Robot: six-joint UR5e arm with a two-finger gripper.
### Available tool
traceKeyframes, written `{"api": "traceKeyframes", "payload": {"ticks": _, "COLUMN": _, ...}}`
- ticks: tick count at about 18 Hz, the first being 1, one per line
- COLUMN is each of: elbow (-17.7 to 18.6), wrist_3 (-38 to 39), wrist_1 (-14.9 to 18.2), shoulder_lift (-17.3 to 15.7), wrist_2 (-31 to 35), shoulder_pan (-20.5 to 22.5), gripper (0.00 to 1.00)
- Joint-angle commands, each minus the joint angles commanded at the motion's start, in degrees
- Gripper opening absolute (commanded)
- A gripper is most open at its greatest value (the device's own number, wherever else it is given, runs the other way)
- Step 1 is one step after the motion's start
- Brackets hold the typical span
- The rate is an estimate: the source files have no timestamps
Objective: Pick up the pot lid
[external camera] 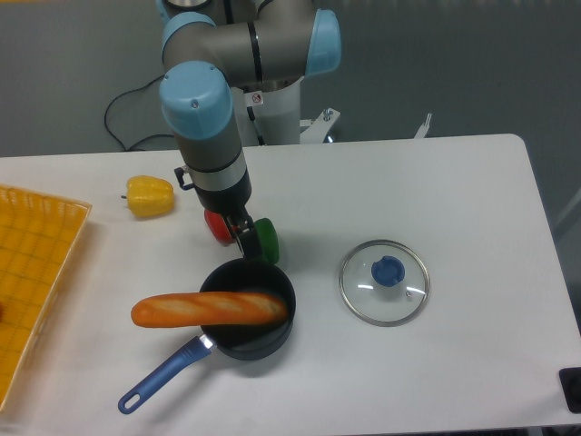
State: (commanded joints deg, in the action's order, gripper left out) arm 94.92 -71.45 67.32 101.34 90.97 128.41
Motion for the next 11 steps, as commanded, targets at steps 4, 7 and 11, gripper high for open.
{"api": "traceKeyframes", "payload": {"ticks": 4, "elbow": -0.2, "wrist_3": 0.4, "wrist_1": -0.1, "shoulder_lift": 0.7, "wrist_2": -0.4, "shoulder_pan": 0.0, "gripper": 1.0}}
{"api": "traceKeyframes", "payload": {"ticks": 7, "elbow": -0.2, "wrist_3": 2.6, "wrist_1": -0.1, "shoulder_lift": 0.6, "wrist_2": -0.4, "shoulder_pan": 0.0, "gripper": 1.0}}
{"api": "traceKeyframes", "payload": {"ticks": 11, "elbow": 2.9, "wrist_3": 2.8, "wrist_1": -0.5, "shoulder_lift": 0.2, "wrist_2": -1.8, "shoulder_pan": 0.1, "gripper": 1.0}}
